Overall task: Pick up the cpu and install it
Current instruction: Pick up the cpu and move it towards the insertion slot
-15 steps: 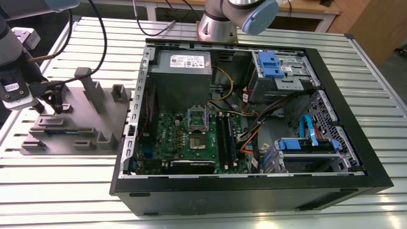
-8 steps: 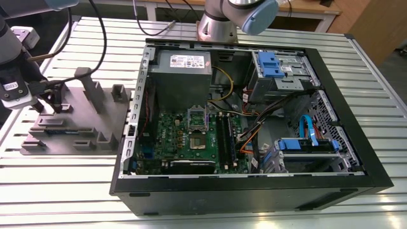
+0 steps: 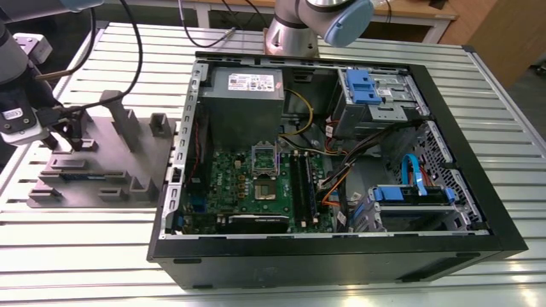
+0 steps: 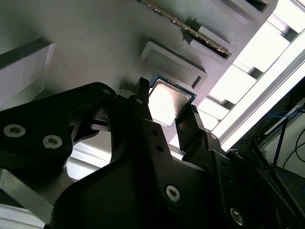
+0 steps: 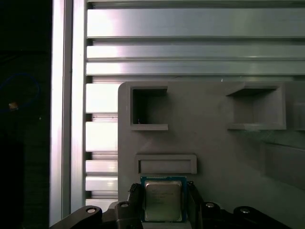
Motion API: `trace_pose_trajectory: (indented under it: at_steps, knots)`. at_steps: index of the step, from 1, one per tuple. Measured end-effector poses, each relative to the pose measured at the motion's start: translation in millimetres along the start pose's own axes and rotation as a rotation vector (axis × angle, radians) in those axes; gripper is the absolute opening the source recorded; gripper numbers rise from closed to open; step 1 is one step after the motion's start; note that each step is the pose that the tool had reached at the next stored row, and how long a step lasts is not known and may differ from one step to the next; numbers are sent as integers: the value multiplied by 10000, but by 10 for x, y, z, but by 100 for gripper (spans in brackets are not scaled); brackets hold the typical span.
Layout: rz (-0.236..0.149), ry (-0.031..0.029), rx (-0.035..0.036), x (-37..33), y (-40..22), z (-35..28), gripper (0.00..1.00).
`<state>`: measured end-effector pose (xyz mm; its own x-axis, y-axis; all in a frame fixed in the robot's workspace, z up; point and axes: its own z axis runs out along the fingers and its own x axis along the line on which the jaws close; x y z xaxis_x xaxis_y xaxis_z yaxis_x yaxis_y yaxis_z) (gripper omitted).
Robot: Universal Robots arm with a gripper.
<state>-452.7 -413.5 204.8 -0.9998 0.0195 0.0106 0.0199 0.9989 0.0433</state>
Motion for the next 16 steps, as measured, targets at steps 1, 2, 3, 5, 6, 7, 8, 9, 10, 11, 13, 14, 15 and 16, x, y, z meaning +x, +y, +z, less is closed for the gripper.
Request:
trace_pose_trajectory:
  at_steps: [1,2,3,5,6,7,8,9,10,11,13,14,15,16]
  knots:
    - [0,2,1,0,0,-4,47]
    - [0,1,1,0,0,-5,47]
    - [0,2,1,0,0,-7,47]
    - [-1,3,4,0,0,-12,47]
    - [-1,3,5,0,0,-16,47]
    - [0,2,4,0,0,-18,47]
    - [0,2,4,0,1,-22,47]
    - [0,1,3,0,1,-25,47]
    - [1,2,4,0,1,-29,47]
    - [0,1,3,1,1,-32,47]
    - [0,1,4,0,2,-41,47]
    - [0,1,4,1,2,-47,47]
    - [0,1,4,1,2,-47,47]
    - [0,2,3,1,2,-49,47]
